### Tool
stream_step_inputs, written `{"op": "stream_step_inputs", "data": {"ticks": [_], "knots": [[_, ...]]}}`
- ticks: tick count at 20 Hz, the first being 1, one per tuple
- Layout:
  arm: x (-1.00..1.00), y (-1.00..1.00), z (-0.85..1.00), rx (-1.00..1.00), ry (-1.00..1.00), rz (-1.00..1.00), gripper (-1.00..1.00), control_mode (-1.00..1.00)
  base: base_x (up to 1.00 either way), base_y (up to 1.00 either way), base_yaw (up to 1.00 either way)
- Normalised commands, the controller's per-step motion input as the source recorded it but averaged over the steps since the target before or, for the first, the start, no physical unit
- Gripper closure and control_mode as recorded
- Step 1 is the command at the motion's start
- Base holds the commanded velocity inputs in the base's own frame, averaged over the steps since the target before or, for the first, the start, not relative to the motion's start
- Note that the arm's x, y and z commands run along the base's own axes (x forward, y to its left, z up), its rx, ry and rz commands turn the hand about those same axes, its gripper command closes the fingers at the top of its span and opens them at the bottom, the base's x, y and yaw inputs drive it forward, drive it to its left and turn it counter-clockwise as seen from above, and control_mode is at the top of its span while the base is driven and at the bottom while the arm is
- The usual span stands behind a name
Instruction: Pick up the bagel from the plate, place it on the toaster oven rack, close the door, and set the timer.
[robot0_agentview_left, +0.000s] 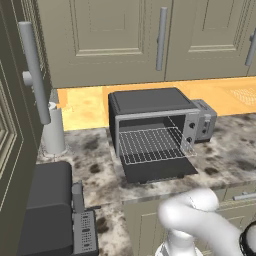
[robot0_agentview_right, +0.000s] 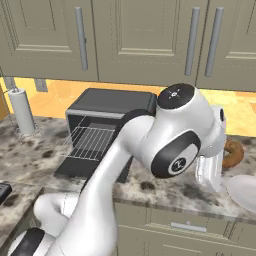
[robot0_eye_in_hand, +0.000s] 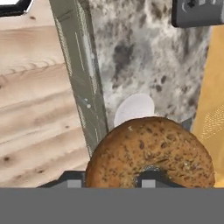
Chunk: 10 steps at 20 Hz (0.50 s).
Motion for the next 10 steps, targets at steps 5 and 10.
{"op": "stream_step_inputs", "data": {"ticks": [5, 10], "knots": [[-0.04, 1.00, -0.45, -0.65, -0.01, 0.09, 1.00, -1.00, 0.00, 0.00, 0.00], [-0.01, 1.00, -0.16, -0.52, -0.02, 0.12, 1.00, -1.00, 0.00, 0.00, 0.00]]}}
